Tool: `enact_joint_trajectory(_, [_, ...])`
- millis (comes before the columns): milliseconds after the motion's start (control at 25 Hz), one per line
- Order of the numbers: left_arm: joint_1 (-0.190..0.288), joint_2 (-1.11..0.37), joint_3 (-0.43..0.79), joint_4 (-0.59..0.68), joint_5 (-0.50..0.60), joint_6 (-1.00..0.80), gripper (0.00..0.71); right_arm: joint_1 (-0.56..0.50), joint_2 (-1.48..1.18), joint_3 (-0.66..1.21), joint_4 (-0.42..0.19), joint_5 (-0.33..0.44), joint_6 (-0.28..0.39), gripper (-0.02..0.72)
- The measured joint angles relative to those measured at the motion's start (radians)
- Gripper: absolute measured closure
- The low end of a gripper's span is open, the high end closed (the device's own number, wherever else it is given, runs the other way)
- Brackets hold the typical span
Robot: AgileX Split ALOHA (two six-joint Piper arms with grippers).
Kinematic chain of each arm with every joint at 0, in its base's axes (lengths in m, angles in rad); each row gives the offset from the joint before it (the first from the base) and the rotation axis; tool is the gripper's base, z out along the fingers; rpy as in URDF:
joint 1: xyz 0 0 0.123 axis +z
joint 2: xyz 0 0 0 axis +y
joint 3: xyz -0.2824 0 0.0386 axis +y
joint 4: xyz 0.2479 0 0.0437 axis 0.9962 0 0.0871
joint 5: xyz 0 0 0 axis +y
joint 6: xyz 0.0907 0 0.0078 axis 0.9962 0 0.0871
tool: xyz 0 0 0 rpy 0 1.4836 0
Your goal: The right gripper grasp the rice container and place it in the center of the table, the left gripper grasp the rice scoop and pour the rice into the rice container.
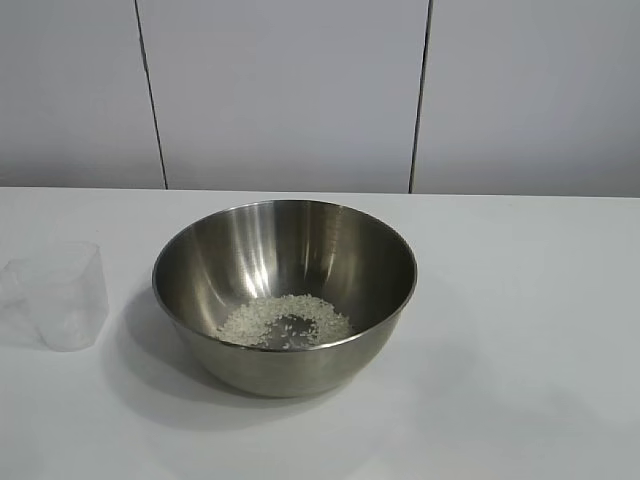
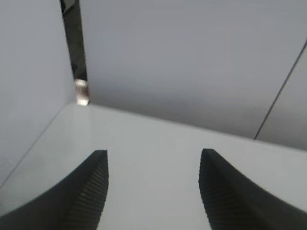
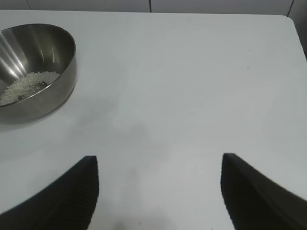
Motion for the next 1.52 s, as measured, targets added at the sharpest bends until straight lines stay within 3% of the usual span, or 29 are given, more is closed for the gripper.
enact_joint_trajectory(120, [-0.001, -0.194, -0.005, 0.208, 0.055, -0.227, 0.331, 0.000, 0.000, 0.000, 0.000, 0.000, 0.000, 0.209])
enact_joint_trajectory(200, [-0.003, -0.307, -0.002, 0.247, 0.101, -0.297, 0.338, 0.000, 0.000, 0.000, 0.000, 0.000, 0.000, 0.209])
enact_joint_trajectory(400, [-0.045, -0.517, 0.079, 0.121, 0.179, -0.352, 0.341, 0.000, 0.000, 0.000, 0.000, 0.000, 0.000, 0.209])
enact_joint_trajectory(520, [-0.111, -0.617, 0.132, 0.044, 0.215, -0.352, 0.341, 0.000, 0.000, 0.000, 0.000, 0.000, 0.000, 0.209])
enact_joint_trajectory(680, [-0.274, -0.722, 0.143, -0.047, 0.323, -0.281, 0.341, 0.000, 0.000, 0.000, 0.000, -0.001, 0.000, 0.209])
enact_joint_trajectory(840, [-0.491, -0.790, 0.143, -0.209, 0.580, -0.046, 0.341, 0.000, 0.000, 0.000, 0.000, -0.001, 0.000, 0.209])
enact_joint_trajectory(960, [-0.658, -0.840, 0.141, -0.398, 0.811, 0.266, 0.341, 0.000, 0.000, 0.000, 0.000, -0.001, 0.000, 0.209])
enact_joint_trajectory(1080, [-0.778, -0.885, 0.112, -0.539, 1.046, 0.525, 0.341, 0.000, 0.000, 0.000, 0.000, -0.001, 0.000, 0.209])
enact_joint_trajectory(1160, [-0.821, -0.903, 0.078, -0.609, 1.218, 0.641, 0.341, 0.000, 0.000, 0.000, 0.000, -0.001, 0.000, 0.209])
enact_joint_trajectory(1280, [-0.834, -0.909, 0.025, -0.701, 1.453, 0.764, 0.341, 0.000, 0.000, 0.000, 0.000, -0.001, 0.000, 0.209])
enact_joint_trajectory(1520, [-0.836, -0.970, -0.020, -0.846, 1.722, 0.882, 0.341, 0.000, 0.000, 0.000, 0.000, -0.001, 0.000, 0.209])
